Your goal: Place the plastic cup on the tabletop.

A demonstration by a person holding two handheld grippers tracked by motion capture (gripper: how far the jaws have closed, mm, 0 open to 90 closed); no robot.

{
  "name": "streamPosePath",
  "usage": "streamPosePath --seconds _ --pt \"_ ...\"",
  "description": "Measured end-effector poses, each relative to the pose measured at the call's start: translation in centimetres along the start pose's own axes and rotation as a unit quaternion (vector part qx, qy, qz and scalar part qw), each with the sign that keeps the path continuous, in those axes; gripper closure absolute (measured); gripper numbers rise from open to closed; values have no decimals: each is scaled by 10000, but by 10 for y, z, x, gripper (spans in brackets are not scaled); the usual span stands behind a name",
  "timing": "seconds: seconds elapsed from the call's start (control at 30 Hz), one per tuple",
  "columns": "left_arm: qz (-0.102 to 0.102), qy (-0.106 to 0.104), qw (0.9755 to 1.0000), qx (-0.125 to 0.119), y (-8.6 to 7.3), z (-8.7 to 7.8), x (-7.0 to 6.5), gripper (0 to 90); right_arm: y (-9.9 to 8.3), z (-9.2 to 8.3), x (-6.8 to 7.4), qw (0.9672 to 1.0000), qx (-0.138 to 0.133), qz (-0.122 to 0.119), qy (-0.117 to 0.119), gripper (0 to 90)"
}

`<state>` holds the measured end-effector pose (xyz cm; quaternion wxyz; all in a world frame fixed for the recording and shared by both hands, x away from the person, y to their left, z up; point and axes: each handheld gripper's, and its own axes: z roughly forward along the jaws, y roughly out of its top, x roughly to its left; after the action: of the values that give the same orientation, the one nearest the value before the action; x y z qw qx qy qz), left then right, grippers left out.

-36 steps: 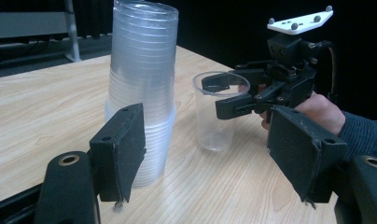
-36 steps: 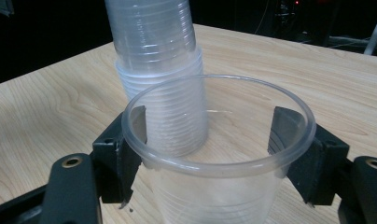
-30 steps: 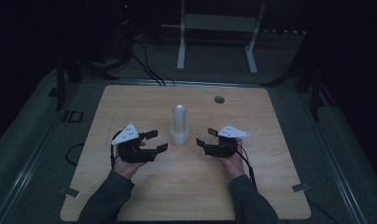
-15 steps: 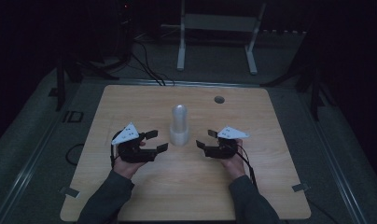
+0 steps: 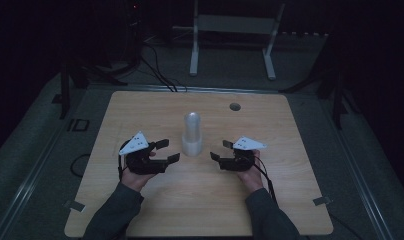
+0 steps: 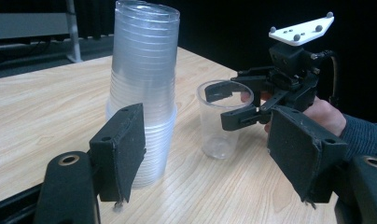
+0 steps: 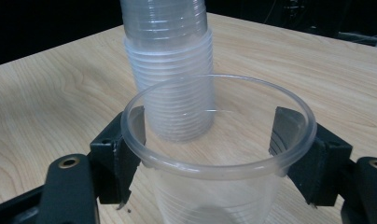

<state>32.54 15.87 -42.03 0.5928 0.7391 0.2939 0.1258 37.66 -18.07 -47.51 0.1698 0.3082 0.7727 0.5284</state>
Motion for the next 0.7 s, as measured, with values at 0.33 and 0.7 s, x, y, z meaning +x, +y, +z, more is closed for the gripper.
streamPosePath --seconds 0.33,0.7 --pt "-3 3 10000 -9 0 0 0 281 -4 -4 2 10000 38 -6 41 262" --pt "-15 5 10000 -51 1 -2 1 281 -9 -7 5 9997 240 -10 22 150"
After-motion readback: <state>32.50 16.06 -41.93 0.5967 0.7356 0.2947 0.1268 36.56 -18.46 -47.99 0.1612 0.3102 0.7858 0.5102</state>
